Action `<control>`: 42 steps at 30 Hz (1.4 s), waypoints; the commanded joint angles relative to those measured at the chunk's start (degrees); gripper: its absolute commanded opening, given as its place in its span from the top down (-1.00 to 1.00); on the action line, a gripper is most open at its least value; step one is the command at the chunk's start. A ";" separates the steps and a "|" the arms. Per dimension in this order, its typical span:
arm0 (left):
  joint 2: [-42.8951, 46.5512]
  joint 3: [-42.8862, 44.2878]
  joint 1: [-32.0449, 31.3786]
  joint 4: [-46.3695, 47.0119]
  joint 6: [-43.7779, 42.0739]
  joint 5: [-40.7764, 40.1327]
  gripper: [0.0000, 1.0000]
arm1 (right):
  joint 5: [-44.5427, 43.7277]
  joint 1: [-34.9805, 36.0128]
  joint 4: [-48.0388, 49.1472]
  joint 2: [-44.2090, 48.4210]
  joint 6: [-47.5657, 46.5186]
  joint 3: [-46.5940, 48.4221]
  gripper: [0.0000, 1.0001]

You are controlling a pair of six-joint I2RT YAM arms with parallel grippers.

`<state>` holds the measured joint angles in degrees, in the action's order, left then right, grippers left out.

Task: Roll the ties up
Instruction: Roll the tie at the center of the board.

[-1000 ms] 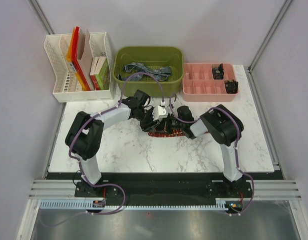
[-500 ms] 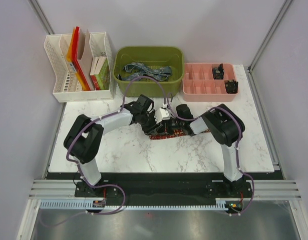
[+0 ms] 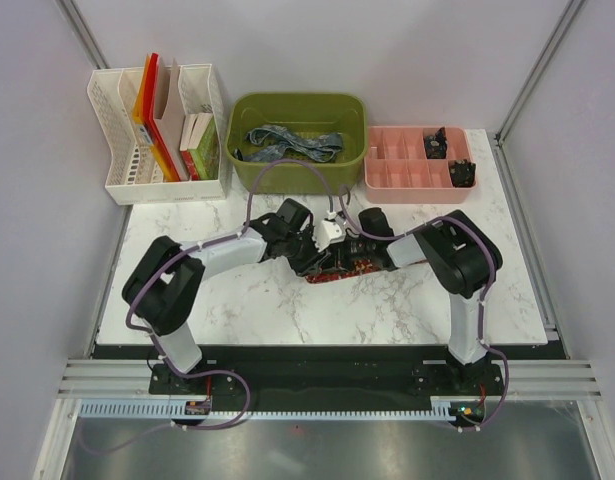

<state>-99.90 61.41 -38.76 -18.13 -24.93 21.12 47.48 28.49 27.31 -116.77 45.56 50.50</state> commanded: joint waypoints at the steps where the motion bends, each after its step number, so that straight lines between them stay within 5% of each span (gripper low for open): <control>1: 1.28 -5.24 -1.67 -0.86 5.06 -0.12 0.29 | -2.83 -0.37 5.12 3.04 -1.88 -1.28 0.52; 7: 2.60 -6.39 -1.84 -0.33 3.05 -0.73 0.31 | -1.69 -1.42 6.80 2.86 -1.61 -1.11 0.44; 13: 2.86 -7.44 -1.93 -0.94 -2.48 -3.02 0.34 | -0.64 -3.79 -3.03 5.41 -6.88 1.26 0.24; 22: 0.23 -5.86 -2.28 -3.05 -10.48 -4.25 0.38 | 1.11 -6.60 -9.20 7.69 -9.35 1.09 0.21; 30: -3.19 -2.53 -2.11 -5.07 -18.75 -5.83 0.39 | 2.96 -7.57 -4.64 11.30 -1.19 -1.63 -0.14; 42: -6.54 1.44 -0.09 -5.42 -21.30 -9.34 0.40 | 0.33 -5.29 0.02 4.11 1.37 -0.76 -0.27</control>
<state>-103.46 63.61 -40.66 -20.64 -43.03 17.43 48.90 22.26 23.64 -109.12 45.91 47.20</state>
